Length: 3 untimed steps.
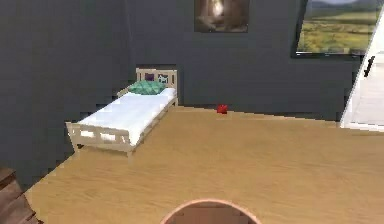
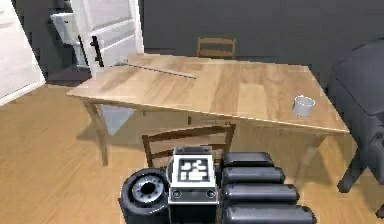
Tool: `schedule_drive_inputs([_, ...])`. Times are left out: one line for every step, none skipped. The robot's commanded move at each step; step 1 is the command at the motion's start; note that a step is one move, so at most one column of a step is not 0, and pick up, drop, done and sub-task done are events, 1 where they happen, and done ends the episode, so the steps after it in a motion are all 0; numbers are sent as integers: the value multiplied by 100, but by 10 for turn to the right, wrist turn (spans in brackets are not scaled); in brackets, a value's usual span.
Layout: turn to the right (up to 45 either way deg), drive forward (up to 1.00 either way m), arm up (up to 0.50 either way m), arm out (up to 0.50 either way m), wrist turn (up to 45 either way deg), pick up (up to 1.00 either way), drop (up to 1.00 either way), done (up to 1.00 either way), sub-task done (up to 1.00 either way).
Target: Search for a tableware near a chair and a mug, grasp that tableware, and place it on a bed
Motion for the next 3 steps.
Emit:
schedule_drive_inputs([0,100,0,0,0,0,0,0,0])
schedule_drive_inputs([30,0,0,0,0,0,0,0,0])
schedule_drive_inputs([0,100,0,0,0,0,0,0,0])
